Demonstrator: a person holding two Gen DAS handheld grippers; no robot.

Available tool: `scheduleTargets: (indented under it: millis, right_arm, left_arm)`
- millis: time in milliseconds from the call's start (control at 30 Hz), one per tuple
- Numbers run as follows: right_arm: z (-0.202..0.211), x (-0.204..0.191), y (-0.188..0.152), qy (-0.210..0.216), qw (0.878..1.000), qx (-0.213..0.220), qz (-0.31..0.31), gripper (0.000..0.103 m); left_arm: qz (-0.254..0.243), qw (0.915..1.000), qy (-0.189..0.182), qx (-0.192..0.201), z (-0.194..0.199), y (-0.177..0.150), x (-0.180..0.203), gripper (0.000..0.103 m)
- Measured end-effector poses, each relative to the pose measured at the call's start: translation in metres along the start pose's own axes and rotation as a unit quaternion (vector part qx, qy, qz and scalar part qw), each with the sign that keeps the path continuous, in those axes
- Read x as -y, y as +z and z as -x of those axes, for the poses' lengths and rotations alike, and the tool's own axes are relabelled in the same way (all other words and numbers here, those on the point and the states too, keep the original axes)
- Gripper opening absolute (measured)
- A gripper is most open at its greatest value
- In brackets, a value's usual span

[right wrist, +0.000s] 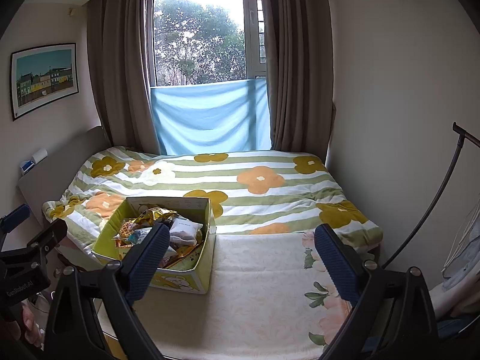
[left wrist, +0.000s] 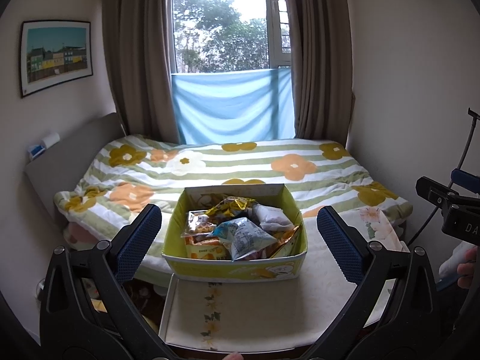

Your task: Organize snacks

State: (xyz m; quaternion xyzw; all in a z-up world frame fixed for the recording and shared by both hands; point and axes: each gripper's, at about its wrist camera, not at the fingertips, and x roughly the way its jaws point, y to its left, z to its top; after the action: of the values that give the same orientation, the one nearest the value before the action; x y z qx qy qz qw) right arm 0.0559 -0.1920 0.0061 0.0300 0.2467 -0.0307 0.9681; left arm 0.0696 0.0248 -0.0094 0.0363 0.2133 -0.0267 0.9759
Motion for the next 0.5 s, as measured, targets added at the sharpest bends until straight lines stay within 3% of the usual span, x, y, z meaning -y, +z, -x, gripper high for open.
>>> scheduleTargets:
  millis: [267,500]
  right_arm:
    - [-0.006,0.0,0.001,0.002,1.0,-0.006,0.0,0.096]
    - [-0.017,-0.001,0.0,0.015,1.0,-0.019,0.009,0.096]
  left_arm:
    - [-0.002,0.9998,0.02,0.002,-0.005,0.0,0.007,0.103]
    - [0.017,0.9997,0.014,-0.011,-0.015,-0.003,0.006,0.103]
